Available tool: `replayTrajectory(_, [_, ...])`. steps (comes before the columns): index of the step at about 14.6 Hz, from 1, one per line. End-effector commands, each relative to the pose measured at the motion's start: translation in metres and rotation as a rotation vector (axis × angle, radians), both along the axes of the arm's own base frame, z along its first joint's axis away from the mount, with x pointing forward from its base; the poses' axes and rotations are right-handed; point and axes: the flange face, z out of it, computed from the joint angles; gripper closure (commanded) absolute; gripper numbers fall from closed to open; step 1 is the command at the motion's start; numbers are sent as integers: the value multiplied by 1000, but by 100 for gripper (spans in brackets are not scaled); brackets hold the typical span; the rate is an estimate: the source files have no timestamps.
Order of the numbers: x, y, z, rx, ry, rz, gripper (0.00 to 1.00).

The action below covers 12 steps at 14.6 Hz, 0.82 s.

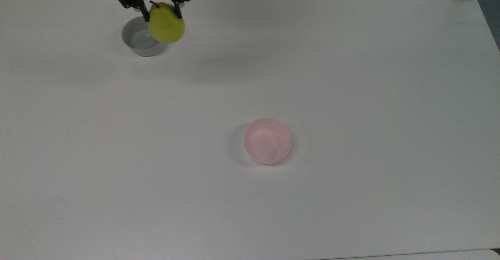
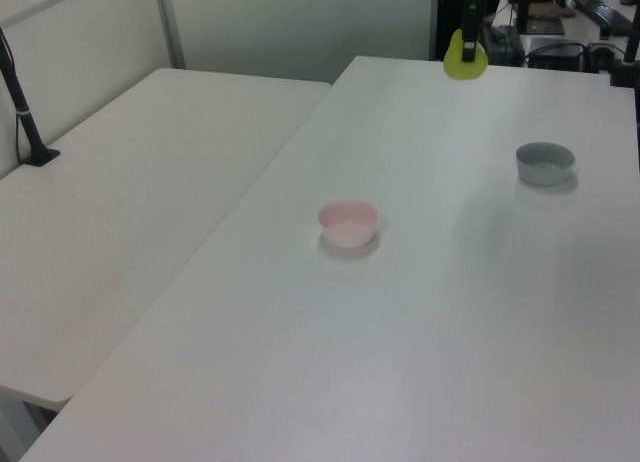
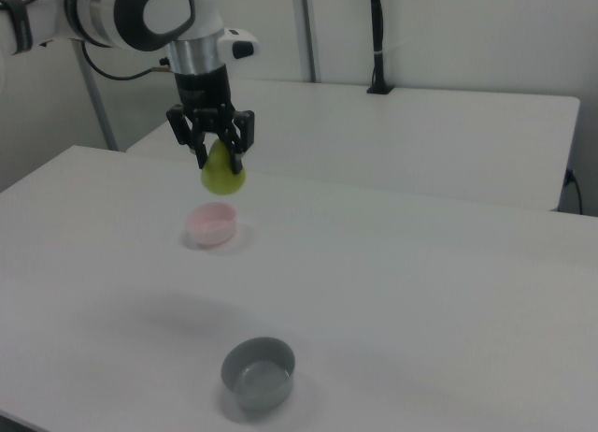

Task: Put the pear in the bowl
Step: 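Carry the pear over to the pink bowl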

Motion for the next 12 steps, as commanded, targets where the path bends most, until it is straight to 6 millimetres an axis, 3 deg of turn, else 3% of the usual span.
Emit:
replayTrajectory(1, [12,30,1,34,-78,-79,100])
replayTrajectory(4, [32,62,-20,49,-132,-129,100])
replayTrajectory(6, [49,88,-46,48,-139,-141,100])
replayTrajectory(12, [86,132,-108,40,-214,-91,100])
